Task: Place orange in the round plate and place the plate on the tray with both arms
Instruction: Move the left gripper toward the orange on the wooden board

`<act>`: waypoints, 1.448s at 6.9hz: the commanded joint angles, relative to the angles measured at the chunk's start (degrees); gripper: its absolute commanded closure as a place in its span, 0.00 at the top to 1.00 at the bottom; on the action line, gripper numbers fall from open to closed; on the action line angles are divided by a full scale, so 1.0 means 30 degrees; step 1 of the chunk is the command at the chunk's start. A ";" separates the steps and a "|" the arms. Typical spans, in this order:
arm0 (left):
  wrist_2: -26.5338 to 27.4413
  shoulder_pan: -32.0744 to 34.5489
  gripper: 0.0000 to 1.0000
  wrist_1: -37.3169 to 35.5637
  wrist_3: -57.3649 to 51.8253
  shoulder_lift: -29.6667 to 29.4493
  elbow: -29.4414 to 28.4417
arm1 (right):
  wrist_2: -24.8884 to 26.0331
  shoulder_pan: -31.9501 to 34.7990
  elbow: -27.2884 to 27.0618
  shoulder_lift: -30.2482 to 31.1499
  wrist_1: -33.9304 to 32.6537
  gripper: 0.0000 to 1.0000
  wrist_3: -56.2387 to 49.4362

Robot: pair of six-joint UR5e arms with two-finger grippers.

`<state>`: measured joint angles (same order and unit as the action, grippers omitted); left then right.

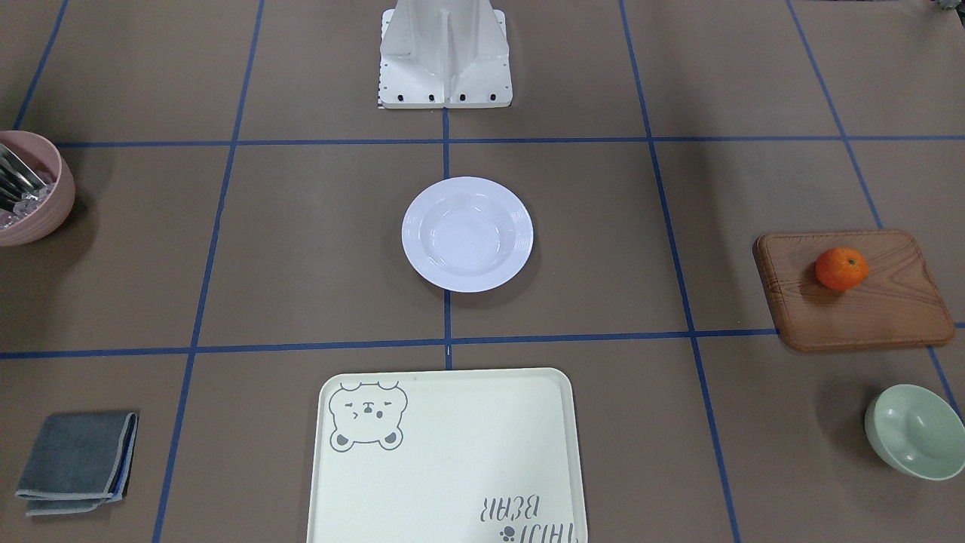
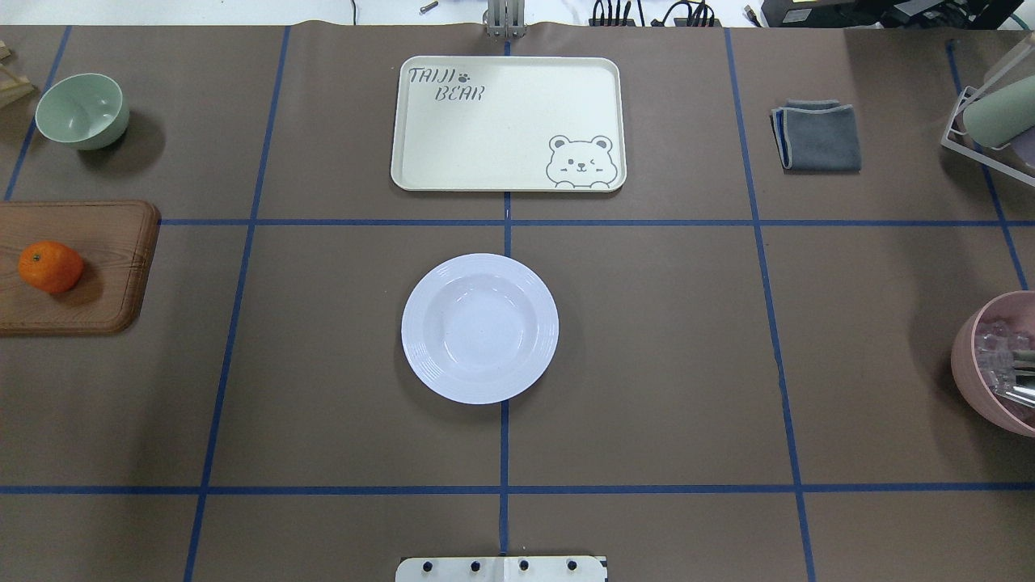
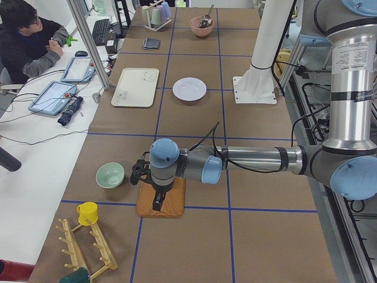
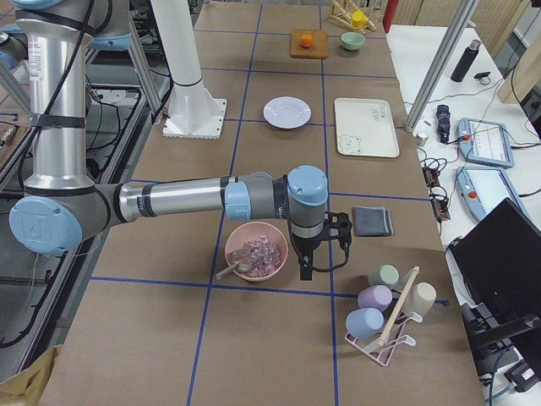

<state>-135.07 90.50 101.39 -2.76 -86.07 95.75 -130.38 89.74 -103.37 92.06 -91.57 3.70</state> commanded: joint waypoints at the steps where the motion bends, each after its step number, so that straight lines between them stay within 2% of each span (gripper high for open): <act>1: 0.0429 0.0068 0.99 0.1992 0.0186 -0.1994 -0.0267 | -0.0046 -0.0002 -0.0491 -0.0746 0.0462 1.00 0.0171; 2: 0.0318 0.0069 0.99 0.2324 0.0129 -0.1751 -0.0132 | -0.0192 -0.0002 -0.0464 -0.0629 0.1479 1.00 -0.0060; 3: 0.0316 0.0040 0.99 0.2443 0.0157 -0.1864 -0.0159 | -0.1267 -0.0002 0.0001 -0.0019 0.3984 1.00 -0.0063; 4: 0.0374 0.0011 0.99 0.3692 0.0187 -0.1894 0.0188 | -0.1422 -0.0031 0.0034 0.0045 0.6213 1.00 0.1214; 5: 0.0462 -0.0918 0.99 0.5560 0.0709 -0.2127 -0.0446 | -0.1540 -0.0901 0.0034 -0.0070 0.7686 1.00 0.2068; 6: 0.0405 -0.2580 0.99 0.5811 0.1788 -0.2071 -0.0569 | -0.1396 -0.2476 -0.0053 -0.0797 0.7846 0.99 0.4541; 7: 0.0375 -0.3844 0.99 0.6133 0.5888 -0.1838 -0.0570 | -0.0699 -0.4087 -0.0459 -0.1181 0.7876 1.00 0.8134; 8: 0.0549 -0.5684 0.99 0.7847 0.8597 -0.1169 -0.0628 | 0.0701 -0.5496 -0.0841 -0.1272 0.7876 1.00 1.1070; 9: 0.1479 -0.6457 0.99 1.0359 0.9117 -0.0031 -0.1209 | 0.2078 -0.6670 -0.1076 -0.1244 0.7876 1.00 1.2056; 10: 0.1952 -0.6841 0.99 1.2182 1.0225 0.0212 -0.2229 | 0.2411 -0.6943 -0.1050 -0.1214 0.7876 1.00 1.2066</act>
<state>-131.33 72.56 130.40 23.24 -87.44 92.09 -125.96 71.57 -106.15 88.43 -67.99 37.16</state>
